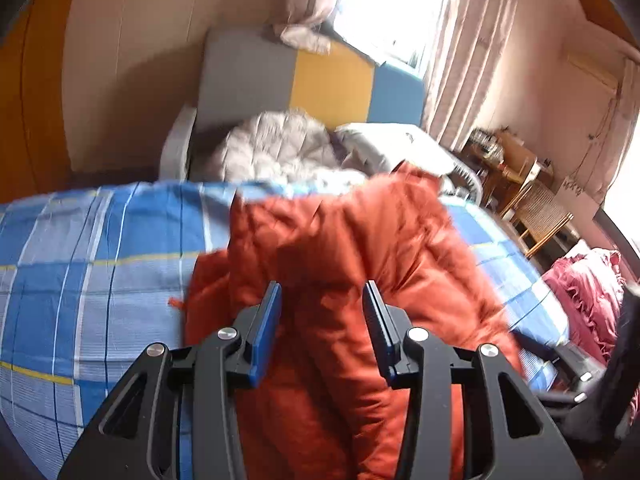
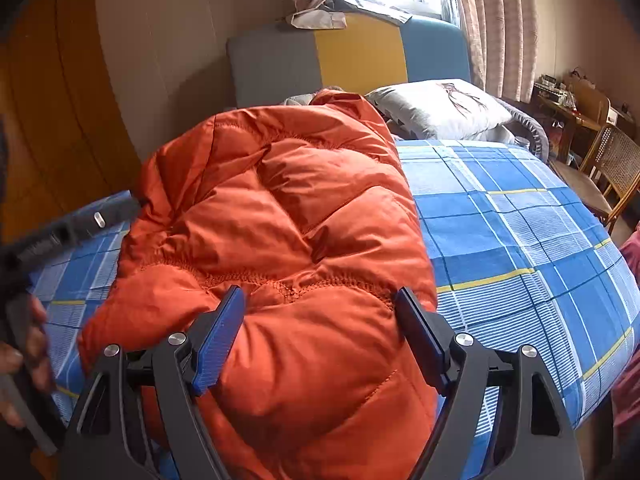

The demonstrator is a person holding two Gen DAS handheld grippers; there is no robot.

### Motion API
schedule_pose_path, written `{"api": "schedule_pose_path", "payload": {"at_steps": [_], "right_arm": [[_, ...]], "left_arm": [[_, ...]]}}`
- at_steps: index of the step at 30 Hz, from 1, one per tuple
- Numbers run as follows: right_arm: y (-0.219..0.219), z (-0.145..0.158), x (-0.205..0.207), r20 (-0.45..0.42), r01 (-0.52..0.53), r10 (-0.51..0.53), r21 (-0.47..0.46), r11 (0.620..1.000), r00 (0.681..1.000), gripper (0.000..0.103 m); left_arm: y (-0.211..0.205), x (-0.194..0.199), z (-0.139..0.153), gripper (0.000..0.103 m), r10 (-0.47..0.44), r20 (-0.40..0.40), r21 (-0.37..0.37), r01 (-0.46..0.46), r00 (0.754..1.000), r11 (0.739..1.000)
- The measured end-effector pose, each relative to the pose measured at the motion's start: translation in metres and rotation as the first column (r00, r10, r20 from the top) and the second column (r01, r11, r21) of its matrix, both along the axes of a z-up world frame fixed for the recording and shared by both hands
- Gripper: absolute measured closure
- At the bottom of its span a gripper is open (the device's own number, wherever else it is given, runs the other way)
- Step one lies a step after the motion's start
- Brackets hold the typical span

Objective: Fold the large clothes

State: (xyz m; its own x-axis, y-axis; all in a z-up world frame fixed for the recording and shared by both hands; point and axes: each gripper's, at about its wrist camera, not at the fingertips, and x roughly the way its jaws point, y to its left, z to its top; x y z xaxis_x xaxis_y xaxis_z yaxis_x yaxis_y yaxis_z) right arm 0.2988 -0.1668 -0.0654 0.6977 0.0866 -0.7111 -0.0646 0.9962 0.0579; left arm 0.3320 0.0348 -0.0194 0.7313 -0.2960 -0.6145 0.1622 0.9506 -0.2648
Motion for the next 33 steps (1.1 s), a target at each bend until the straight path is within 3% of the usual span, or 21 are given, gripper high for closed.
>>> {"api": "schedule_pose_path", "payload": {"at_steps": [3,6,15,33], "right_arm": [[0.003,-0.002,-0.002,-0.005,-0.001,0.0,-0.01,1.0,1.0,0.025],[0.007,-0.006,-0.002,-0.006,-0.006,0.005,-0.032,0.999,1.0,0.025],[0.017,-0.012,-0.004,-0.001,0.004,-0.004,-0.071,0.997,1.0,0.025],[0.033,-0.038,0.007,0.008,0.026,-0.025,-0.126,0.992,1.0,0.025]], "left_arm": [[-0.008,0.005,0.015,0.061,-0.036,0.027,0.002,0.036,0.999,0.999],[-0.02,0.018,0.013,0.062,-0.067,0.003,0.002,0.067,0.998,0.998],[-0.024,0.038,-0.037,0.062,-0.047,-0.092,0.019,0.049,0.995,0.999],[-0.013,0.048,-0.083,0.062,-0.061,-0.089,-0.043,0.057,0.994,0.997]]}}
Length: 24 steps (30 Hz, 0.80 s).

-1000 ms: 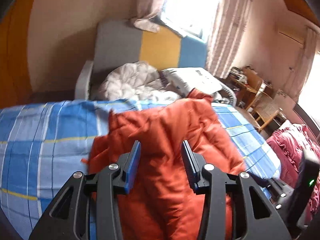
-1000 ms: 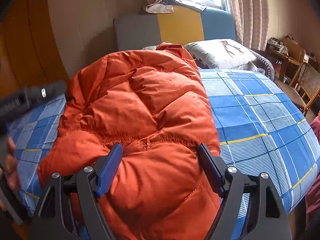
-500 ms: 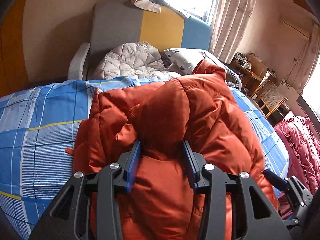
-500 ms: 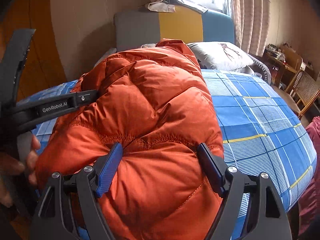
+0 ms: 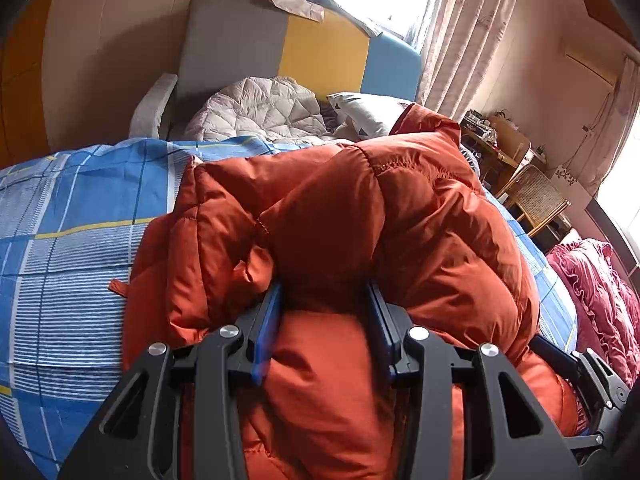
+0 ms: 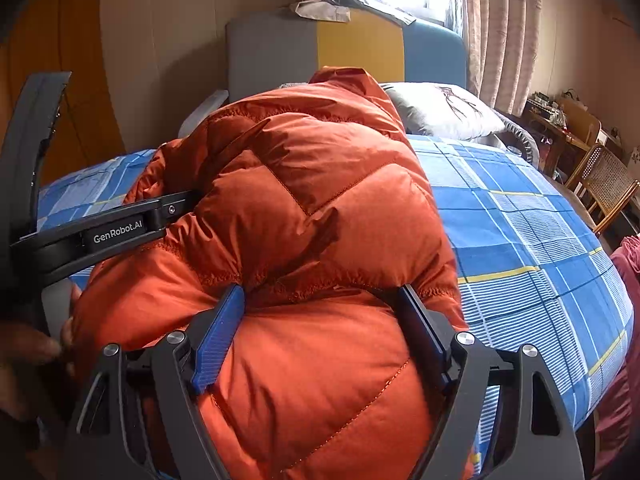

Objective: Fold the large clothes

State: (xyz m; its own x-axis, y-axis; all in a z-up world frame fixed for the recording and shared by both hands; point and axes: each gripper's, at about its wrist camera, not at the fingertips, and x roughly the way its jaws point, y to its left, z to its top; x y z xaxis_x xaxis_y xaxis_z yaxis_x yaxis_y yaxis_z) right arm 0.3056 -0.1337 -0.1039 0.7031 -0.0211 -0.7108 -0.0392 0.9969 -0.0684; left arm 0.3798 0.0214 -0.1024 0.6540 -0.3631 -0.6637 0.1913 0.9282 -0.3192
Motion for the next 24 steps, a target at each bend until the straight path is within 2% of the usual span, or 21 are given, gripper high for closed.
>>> {"api": "schedule_pose_path", "payload": {"at_steps": [8,12,13,14,16,20,24], "right_arm": [[0.003,-0.011,0.003,-0.001,0.005,-0.005,-0.015,1.0,1.0,0.025],[0.004,-0.001,0.0,0.003,0.007,-0.006,-0.03,1.0,1.0,0.025],[0.004,0.003,-0.002,0.004,0.014,-0.014,-0.029,0.999,1.0,0.025],[0.003,0.007,-0.003,0.006,0.02,-0.02,-0.024,1.0,1.0,0.023],[0.002,0.016,-0.011,0.012,0.038,-0.038,-0.011,0.999,0.999,0.019],[0.003,0.029,-0.029,0.041,0.047,-0.046,-0.019,0.999,0.998,0.013],[0.003,0.039,-0.048,0.048,0.071,-0.07,-0.012,0.997,0.996,0.012]], "left_arm": [[0.002,0.001,-0.01,0.062,0.007,0.004,-0.018,-0.007,1.0,1.0],[0.003,-0.005,0.003,0.062,0.032,-0.004,-0.001,-0.032,0.999,0.999],[0.004,-0.008,0.008,0.057,0.046,-0.004,-0.003,-0.046,0.999,0.999],[0.005,-0.014,0.014,0.046,0.059,0.001,-0.003,-0.059,0.998,0.998],[0.007,-0.026,0.024,0.031,0.083,0.015,-0.001,-0.083,0.996,0.997],[0.013,-0.057,0.037,0.026,0.112,0.04,0.012,-0.112,0.993,0.994],[0.016,-0.091,0.046,0.021,0.134,0.071,0.037,-0.137,0.988,0.99]]}}
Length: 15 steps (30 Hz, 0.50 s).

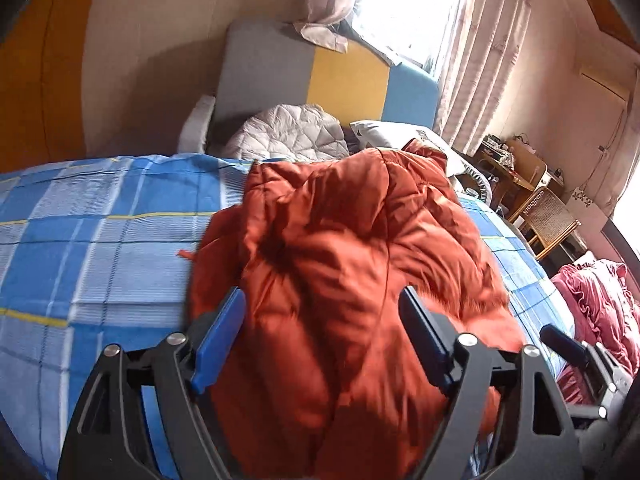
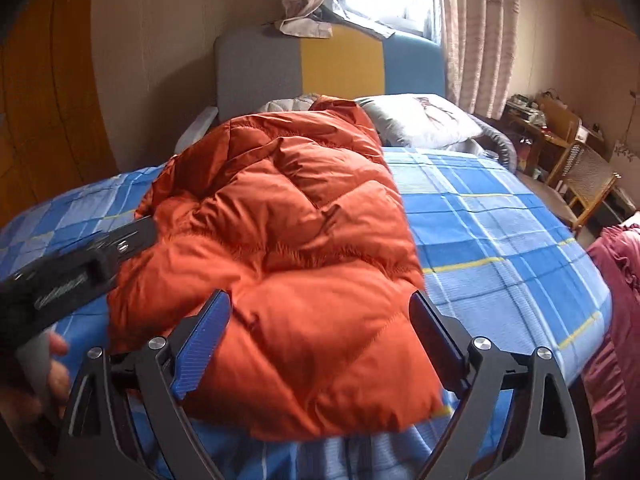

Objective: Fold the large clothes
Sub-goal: 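Open both tools and lift them away from the folded jacket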

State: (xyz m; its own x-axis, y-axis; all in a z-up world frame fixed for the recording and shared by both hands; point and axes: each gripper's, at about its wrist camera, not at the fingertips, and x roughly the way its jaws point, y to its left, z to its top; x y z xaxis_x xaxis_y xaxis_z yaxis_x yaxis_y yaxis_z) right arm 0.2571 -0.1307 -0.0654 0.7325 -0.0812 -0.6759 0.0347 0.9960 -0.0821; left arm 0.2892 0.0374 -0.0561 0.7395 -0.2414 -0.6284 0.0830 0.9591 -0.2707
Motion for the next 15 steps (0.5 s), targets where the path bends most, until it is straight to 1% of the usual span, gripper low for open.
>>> {"api": "schedule_pose_path", "payload": {"at_steps": [2,10,15], "right_arm": [[-0.001,0.002,-0.009,0.0,0.012,-0.012,0.005,1.0,1.0,0.01],[-0.002,0.013,-0.042,0.036,0.02,-0.02,-0.012,1.0,0.999,0.01],[-0.005,0.023,-0.058,0.076,0.031,-0.03,-0.018,0.999,0.997,0.003]], "left_arm": [[0.002,-0.017,0.003,0.017,0.007,0.012,0.006,-0.008,1.0,1.0],[0.011,-0.067,0.009,0.003,0.046,0.028,0.005,-0.046,0.999,0.999],[0.009,-0.091,0.01,0.002,0.046,0.052,0.053,-0.049,0.998,0.997]]}}
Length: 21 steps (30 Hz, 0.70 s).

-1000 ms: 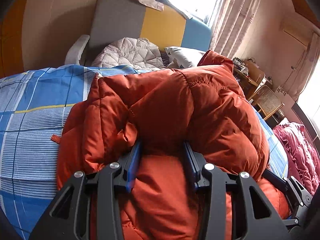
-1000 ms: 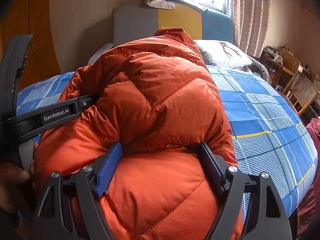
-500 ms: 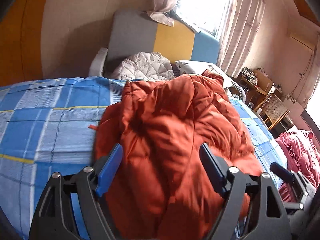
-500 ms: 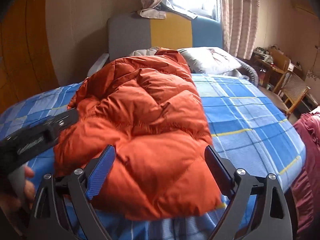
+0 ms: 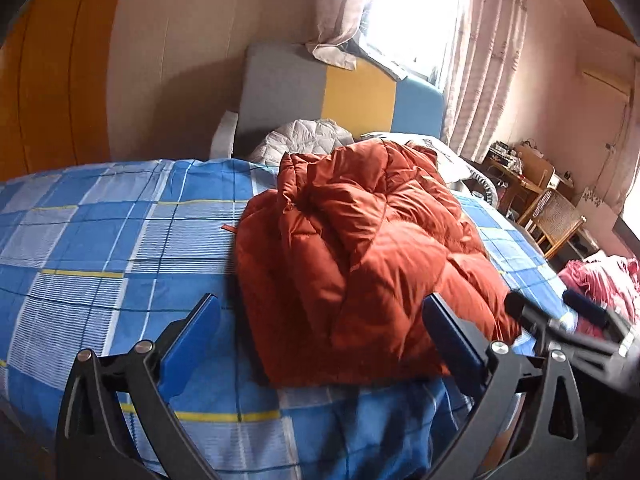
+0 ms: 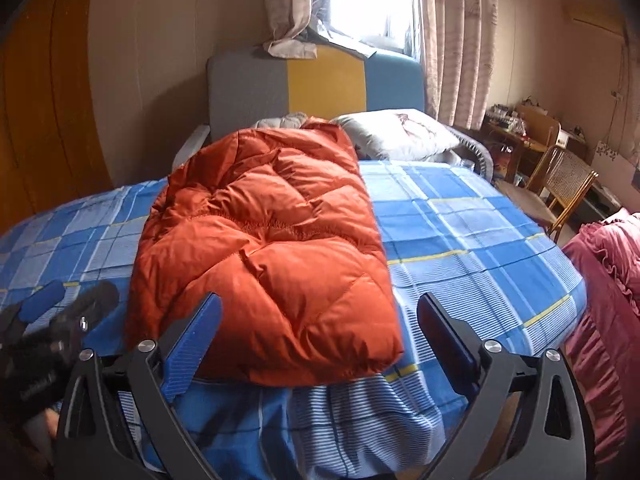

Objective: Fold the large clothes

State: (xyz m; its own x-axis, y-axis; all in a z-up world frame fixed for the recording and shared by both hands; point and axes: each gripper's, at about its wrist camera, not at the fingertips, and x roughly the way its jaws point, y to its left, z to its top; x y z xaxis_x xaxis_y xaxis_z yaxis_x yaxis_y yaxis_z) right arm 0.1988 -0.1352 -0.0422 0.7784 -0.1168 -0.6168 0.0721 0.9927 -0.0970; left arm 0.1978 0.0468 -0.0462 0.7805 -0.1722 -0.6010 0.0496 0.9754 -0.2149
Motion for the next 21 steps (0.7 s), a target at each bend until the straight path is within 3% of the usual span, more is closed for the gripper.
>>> {"api": "schedule_pose_path", "payload": {"at_steps": [13,21], "right_arm": [[-0.011,0.009,-0.024,0.032,0.045,-0.044,-0.014,0.999,0.998,0.003],[-0.022,0.006,-0.031,0.025,0.072,-0.072,-0.001,0.997,0.997,0.003]], "left_arm": [[-0.009,-0.036,0.006,0.002,0.012,0.008,0.072,-0.012,1.0,0.997],[-0.015,-0.043,0.014,0.002,0.076,0.02,0.14,-0.079,0.997,0.987]]}}
